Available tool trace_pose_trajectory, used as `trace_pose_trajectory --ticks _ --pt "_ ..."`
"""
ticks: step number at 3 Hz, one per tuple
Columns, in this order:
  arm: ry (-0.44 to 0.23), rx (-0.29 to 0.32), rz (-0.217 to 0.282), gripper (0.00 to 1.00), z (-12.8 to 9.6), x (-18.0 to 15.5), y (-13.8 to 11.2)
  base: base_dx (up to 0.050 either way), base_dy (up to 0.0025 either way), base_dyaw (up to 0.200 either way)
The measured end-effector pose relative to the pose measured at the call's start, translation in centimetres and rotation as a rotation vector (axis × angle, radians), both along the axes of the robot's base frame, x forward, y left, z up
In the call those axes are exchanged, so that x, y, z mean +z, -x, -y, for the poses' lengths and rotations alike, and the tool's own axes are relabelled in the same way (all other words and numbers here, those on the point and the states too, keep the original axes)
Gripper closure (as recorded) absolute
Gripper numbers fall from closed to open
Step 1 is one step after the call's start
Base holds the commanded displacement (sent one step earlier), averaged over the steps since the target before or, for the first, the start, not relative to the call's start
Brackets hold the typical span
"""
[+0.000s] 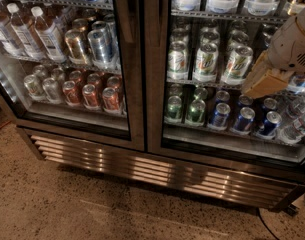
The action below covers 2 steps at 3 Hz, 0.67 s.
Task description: Close right fridge door
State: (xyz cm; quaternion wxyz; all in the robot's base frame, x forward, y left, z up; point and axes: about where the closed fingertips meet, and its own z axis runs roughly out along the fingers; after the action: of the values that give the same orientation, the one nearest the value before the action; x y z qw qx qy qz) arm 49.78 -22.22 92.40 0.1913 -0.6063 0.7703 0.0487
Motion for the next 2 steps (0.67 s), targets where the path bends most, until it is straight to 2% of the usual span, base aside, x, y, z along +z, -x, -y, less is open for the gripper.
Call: trace_pose_trajectory --ticks 2 --pt "0.000 0.000 0.000 1.00 0.00 0.00 0.00 -0.050 0.00002 0.000"
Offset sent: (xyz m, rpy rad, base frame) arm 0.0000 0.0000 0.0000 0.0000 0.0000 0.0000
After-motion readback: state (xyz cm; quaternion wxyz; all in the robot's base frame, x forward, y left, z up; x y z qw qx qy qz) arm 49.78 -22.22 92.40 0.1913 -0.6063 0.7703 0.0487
